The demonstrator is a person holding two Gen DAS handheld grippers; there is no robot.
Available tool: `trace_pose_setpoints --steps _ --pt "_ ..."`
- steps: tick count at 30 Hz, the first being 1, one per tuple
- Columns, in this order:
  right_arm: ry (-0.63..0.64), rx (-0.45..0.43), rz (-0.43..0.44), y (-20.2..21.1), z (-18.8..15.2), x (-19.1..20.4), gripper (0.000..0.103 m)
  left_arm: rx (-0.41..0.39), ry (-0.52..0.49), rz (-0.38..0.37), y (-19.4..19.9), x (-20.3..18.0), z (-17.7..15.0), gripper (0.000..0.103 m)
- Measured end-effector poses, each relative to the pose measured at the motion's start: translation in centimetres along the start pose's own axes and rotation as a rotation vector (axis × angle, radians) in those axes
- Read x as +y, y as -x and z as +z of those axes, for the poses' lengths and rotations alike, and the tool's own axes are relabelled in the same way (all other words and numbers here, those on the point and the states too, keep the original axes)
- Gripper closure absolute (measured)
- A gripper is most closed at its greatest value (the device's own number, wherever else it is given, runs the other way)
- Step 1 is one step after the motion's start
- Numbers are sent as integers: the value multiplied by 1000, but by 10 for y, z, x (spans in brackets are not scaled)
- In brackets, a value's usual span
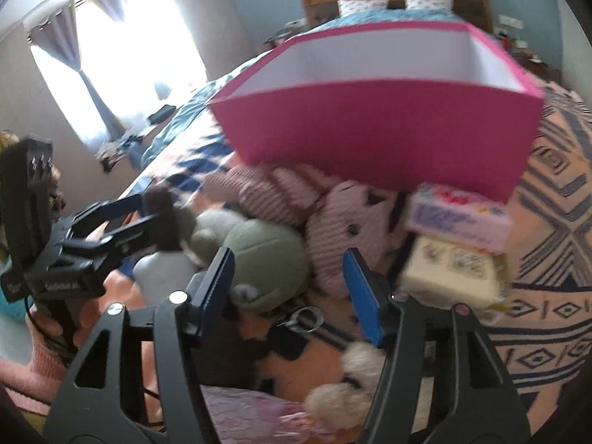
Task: Organize objects
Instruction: 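Reach the right gripper toward the pink knitted bear beside the box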
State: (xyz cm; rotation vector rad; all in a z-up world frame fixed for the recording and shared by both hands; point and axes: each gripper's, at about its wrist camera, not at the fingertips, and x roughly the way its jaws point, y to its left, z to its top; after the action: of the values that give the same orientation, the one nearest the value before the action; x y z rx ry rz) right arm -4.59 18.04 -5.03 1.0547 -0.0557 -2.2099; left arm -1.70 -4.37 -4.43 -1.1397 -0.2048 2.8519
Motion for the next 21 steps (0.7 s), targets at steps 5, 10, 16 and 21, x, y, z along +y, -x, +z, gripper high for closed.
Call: trace_pose_setpoints --steps 5,10,16,21 --pt "28 44 46 0 -10 5 40 21 -15 -12 -4 -1 -3 0" --pt "46 62 39 -1 -20 7 40 32 -9 -27 -2 7 -3 0" --pt "-51 11 -6 2 3 -16 40 -9 -37 -28 -1 16 23 0" --pt "-57 36 -37 -19 18 -18 40 23 -95 -81 -24 9 38 1"
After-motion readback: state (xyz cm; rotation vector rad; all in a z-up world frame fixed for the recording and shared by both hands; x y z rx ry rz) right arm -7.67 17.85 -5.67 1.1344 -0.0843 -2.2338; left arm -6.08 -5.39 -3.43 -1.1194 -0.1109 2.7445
